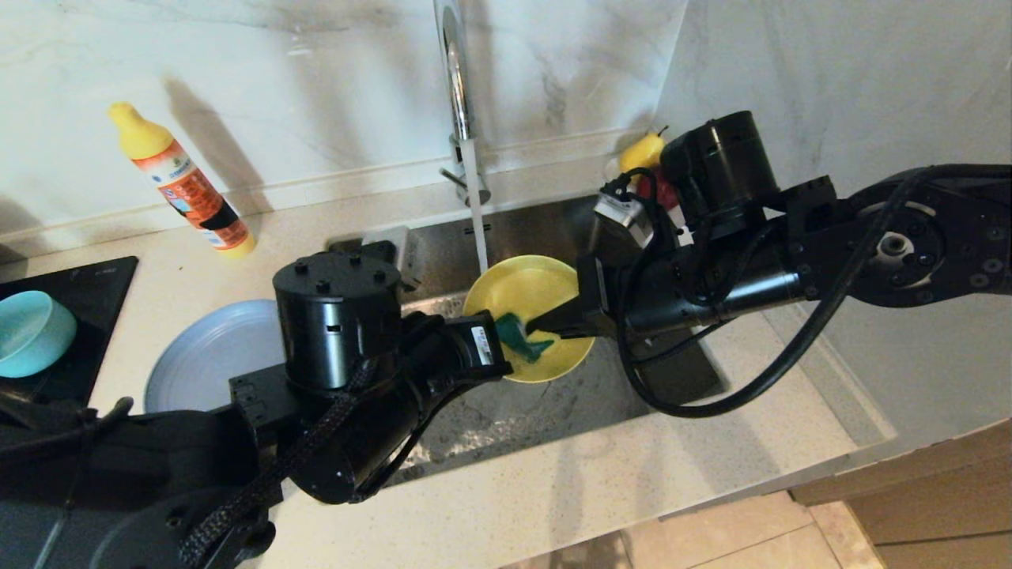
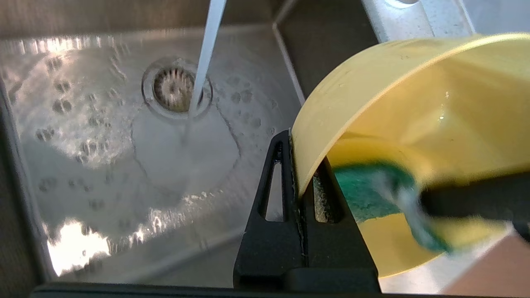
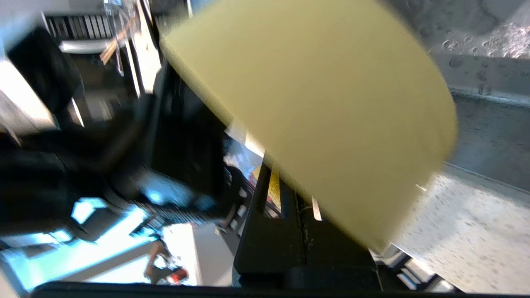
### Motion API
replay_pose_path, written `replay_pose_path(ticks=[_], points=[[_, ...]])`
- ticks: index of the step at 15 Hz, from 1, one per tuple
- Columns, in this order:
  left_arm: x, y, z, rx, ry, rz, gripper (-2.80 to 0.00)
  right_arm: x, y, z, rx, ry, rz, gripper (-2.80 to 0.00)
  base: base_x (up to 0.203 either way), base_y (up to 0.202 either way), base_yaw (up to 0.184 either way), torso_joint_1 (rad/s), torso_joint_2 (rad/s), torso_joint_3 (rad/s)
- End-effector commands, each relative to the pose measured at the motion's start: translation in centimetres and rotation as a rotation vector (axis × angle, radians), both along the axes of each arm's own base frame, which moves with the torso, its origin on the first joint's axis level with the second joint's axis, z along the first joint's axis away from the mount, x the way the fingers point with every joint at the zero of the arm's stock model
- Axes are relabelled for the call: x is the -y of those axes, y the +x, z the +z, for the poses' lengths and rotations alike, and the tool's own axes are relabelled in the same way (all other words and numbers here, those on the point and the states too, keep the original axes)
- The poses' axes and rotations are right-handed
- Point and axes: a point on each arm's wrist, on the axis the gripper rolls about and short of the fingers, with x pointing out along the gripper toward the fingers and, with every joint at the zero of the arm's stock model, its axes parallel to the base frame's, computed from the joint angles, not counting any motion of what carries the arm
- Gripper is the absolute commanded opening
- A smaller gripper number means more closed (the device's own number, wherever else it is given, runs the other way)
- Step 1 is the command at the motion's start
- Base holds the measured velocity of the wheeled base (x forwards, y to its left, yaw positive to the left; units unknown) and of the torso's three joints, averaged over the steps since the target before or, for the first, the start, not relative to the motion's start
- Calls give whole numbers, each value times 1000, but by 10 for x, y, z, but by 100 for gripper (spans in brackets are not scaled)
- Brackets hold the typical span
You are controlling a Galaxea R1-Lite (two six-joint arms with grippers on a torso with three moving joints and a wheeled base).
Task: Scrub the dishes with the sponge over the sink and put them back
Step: Wipe the bowl
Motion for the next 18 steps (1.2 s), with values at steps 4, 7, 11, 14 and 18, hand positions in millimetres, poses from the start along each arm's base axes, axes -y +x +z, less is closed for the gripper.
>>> replay_pose_path(ticks=[4, 7, 11, 14, 18], points=[[1, 2, -19, 52, 31, -3, -280, 7, 17, 9, 1, 28, -75, -280, 0, 0, 0, 0, 0, 0], [0, 0, -18, 54, 28, -3, -280, 19, 21, 14, 11, 38, -107, -280, 0, 0, 0, 0, 0, 0], [-2, -2, -16, 57, 24, -2, -280, 36, 22, 24, 33, 52, -149, -280, 0, 0, 0, 0, 0, 0], [-4, -3, -16, 55, 25, 0, -280, 48, 21, 33, 54, 67, -173, -280, 0, 0, 0, 0, 0, 0], [-14, 8, -12, 68, 15, 51, -280, 48, 14, 28, 8, 39, -160, -280, 0, 0, 0, 0, 0, 0]])
